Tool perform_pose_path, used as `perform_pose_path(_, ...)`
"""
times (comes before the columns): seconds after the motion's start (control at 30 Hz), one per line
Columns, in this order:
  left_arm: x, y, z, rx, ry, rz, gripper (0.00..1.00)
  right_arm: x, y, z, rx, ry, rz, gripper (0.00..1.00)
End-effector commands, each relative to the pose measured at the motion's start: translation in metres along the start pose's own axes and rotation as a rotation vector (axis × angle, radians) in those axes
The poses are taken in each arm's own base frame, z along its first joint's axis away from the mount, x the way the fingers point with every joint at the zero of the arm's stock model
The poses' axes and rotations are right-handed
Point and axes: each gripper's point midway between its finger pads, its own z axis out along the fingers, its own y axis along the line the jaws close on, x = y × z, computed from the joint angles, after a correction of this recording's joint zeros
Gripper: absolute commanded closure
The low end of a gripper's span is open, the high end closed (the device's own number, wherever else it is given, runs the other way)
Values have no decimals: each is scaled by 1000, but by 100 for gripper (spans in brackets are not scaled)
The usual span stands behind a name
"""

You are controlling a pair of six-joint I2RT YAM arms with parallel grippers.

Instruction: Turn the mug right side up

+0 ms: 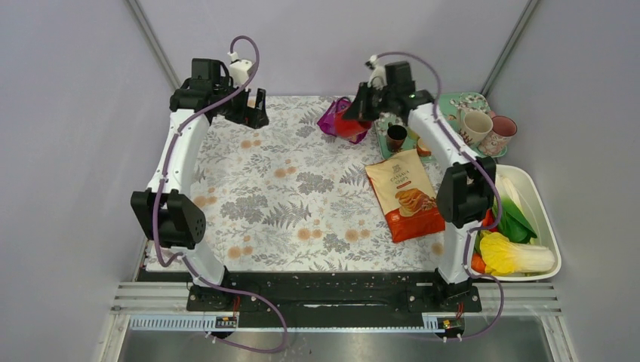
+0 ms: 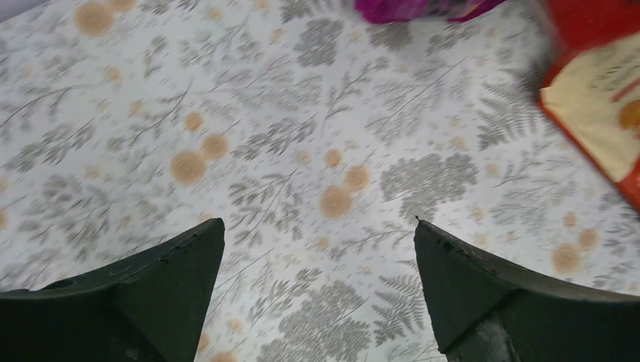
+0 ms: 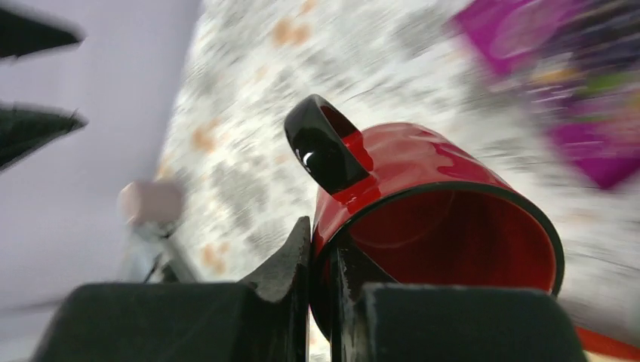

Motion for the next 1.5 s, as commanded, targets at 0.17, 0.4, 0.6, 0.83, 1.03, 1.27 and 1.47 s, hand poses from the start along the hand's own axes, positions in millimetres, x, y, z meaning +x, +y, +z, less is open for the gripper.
perform_pose_path(0.17,94,47,-36,-319,310,132,1,-161,-126,-178,825,-304,-279,100)
perform_pose_path(0.4,147,52,-47,-349,485,171,1,-184,-228,-217,995,-395,-224,100)
perform_pose_path(0.6,165,58,-43,-356,551,177,1,-206,-282,-215,1006,-496,-206,100)
perform_pose_path(0.83,191,66,-39,-363,638,202,1,-173,-337,-195,1044,-426,-107,100)
perform_pose_path(1.03,190,70,-32,-358,646,214,1,-143,-362,-175,1041,-358,-9,100)
perform_pose_path(1.27,192,73,-30,-364,665,216,1,-121,-381,-166,1055,-302,36,100)
perform_pose_path(1.47,197,68,-30,-329,684,219,1,-134,-379,-173,1048,-356,32,82)
